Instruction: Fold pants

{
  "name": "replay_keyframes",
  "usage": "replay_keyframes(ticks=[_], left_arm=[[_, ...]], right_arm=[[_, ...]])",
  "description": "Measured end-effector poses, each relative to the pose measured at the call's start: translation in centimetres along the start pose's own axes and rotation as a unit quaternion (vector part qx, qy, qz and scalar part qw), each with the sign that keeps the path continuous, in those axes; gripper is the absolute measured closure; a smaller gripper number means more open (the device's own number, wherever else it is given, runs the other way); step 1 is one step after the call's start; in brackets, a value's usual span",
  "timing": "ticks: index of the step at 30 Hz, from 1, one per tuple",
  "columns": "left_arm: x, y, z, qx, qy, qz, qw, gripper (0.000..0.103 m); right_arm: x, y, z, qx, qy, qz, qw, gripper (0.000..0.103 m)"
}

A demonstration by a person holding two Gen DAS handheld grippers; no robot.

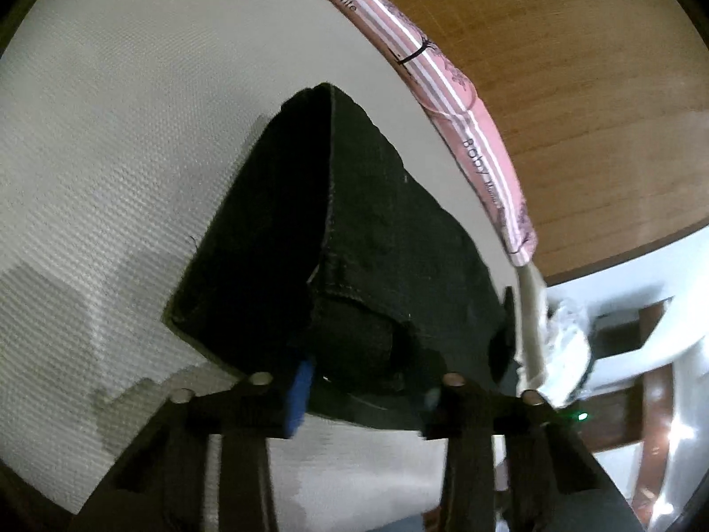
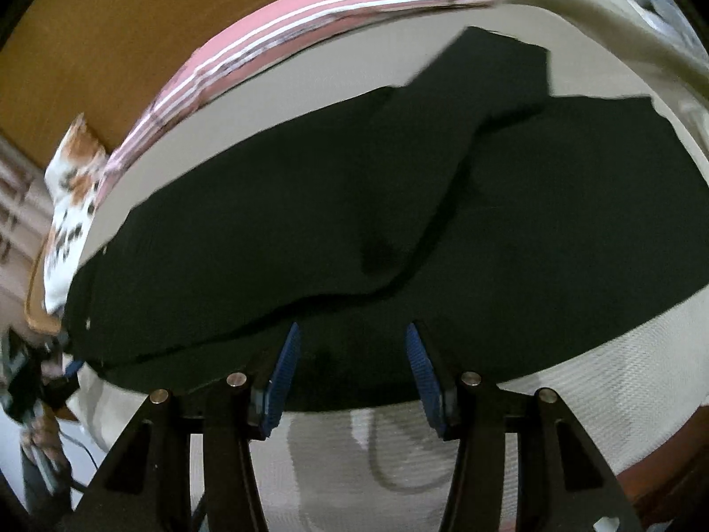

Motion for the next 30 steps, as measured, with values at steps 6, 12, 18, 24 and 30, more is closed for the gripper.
replay_keyframes(ticks=[6,12,18,24,30], left_arm=[[-0.3,-0.2,0.6,-0.012,-0.006,0.003,0.9999,0.077],[-0.6,0.1,1.1,-0.016,-0.006,0.01,0.9998,0.077],[-1.3,1.0,1.0,-0.024,-0.025,0.011,0.9993,0.077],[-2.1,1.8,1.0,-0.034,-0.057,0.011,0.9977,0.079],[-1.7,1.1,1.4,-0.084,-0.118,0.017,0.9893,0.079]], right_arm=[[-1.7,-1.0,-2.1,-0.012,-0.042,-0.018,0.999,0.054],[-4.2,-2.2,-3.4,-0.027,-0.061,-0.043,0.997,0.059],[-5.1,-2.0,-2.5,-0.026,-0.045,-0.041,0.998,0.096],[-4.4,1.2,-1.1,-0.004,-0.025,-0.057,0.998,0.097],[-1.5,0.6,-1.7,0.021,-0.023,-0.028,0.999,0.097]])
Point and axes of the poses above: each gripper's, at about its wrist camera, not at the fingertips, and y roughly against the way its jaws point, z to its left, x to its underside, the point moved 5 cm from there along -y, roughly the way its jaws point, and after that the axes turned 13 degrees about -x, right-handed, at the moved point
